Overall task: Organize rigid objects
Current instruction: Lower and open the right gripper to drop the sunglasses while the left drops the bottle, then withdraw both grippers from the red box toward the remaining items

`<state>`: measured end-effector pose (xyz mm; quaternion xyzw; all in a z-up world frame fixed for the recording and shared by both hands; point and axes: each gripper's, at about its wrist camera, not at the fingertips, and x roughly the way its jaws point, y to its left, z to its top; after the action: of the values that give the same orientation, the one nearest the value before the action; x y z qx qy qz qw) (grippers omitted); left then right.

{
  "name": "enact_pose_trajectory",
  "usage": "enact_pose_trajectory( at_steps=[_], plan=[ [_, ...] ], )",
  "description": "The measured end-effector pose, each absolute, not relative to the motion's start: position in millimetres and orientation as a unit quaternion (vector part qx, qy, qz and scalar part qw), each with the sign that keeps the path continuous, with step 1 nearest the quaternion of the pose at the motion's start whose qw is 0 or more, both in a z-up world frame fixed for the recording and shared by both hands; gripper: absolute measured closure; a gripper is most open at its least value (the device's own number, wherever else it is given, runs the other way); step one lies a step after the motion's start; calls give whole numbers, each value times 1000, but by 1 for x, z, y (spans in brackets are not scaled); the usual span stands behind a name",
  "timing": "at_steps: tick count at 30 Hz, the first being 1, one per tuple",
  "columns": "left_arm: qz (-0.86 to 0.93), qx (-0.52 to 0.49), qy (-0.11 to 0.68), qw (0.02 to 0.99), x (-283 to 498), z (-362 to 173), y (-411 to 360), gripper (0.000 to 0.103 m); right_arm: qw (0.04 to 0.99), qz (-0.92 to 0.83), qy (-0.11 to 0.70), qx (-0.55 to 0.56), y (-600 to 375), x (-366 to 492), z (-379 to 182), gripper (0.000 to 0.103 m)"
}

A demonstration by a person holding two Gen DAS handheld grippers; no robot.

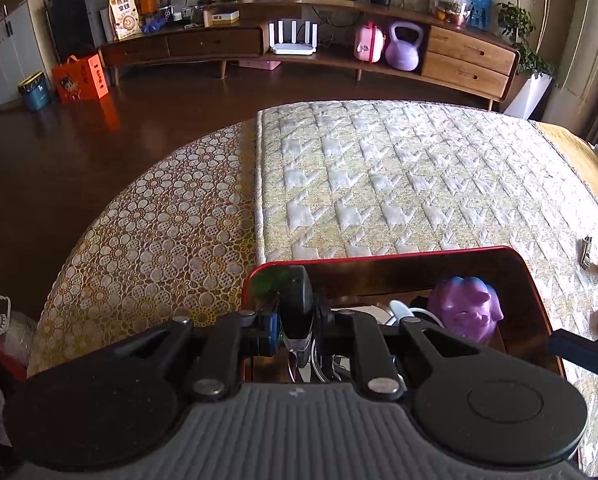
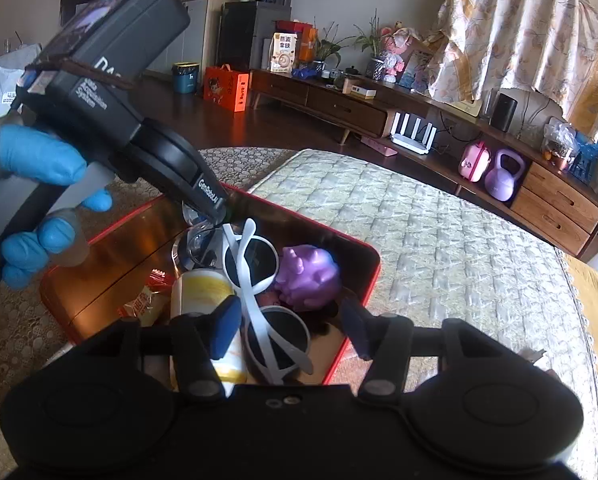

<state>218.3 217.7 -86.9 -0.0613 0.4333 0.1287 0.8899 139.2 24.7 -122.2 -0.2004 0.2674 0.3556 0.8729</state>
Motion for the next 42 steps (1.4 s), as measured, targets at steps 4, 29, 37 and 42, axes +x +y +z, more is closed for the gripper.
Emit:
enact_pose_trajectory(
  at_steps=[4, 29, 37, 42],
  plan=[
    [129, -64, 436, 888, 216, -87, 217, 87, 875, 358, 271, -182, 13, 134, -117, 46],
    [106, -68, 402, 907, 159, -54, 183, 39, 890, 343, 295, -55, -78, 103, -90, 36],
    [89, -60, 385, 916, 133, -39, 154, 38, 908, 310, 282, -15, -128, 95, -84, 23],
    [74, -61, 374, 923, 121, -32, 133, 31, 916, 292, 276, 4, -149, 90, -83, 18]
  ],
)
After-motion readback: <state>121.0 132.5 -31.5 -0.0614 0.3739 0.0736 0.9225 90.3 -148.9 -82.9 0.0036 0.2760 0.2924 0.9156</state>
